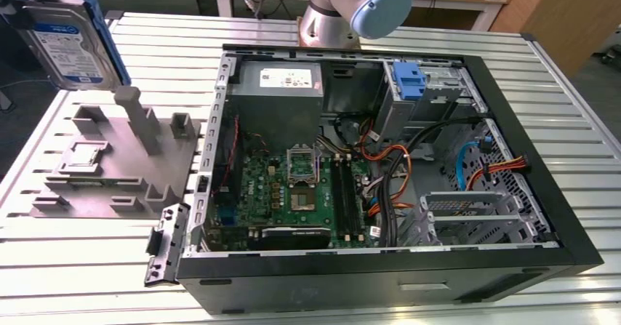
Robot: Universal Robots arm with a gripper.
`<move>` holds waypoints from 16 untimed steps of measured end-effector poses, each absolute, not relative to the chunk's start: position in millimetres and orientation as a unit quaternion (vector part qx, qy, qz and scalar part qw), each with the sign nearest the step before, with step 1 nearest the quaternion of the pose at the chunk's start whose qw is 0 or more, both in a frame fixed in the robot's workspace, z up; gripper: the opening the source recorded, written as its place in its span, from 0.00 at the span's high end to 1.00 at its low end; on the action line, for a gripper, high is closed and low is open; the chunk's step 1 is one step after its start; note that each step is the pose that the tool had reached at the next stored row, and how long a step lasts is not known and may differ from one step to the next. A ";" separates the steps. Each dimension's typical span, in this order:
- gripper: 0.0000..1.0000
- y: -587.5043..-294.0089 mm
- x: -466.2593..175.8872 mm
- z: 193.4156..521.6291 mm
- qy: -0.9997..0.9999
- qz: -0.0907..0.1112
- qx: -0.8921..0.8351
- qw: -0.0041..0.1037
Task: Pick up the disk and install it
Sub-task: 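Pick up the disk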
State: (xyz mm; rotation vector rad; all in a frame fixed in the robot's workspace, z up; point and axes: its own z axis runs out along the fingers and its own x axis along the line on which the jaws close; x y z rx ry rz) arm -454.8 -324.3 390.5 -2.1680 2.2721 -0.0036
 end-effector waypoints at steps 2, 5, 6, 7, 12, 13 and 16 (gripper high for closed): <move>0.63 -324.2 -454.8 392.0 0.723 -0.001 -0.690 0.001; 0.63 -324.3 -454.8 394.6 0.723 -0.001 -0.690 0.001; 0.63 -324.3 -454.8 395.6 0.723 -0.001 -0.690 0.001; 0.63 -324.3 -454.8 396.1 0.723 -0.001 -0.690 0.001; 0.63 -324.3 -454.8 397.0 0.723 -0.001 -0.690 0.001; 0.63 -324.3 -454.8 397.3 0.723 -0.001 -0.690 0.000; 0.63 -324.2 -454.8 398.4 0.723 -0.001 -0.690 0.001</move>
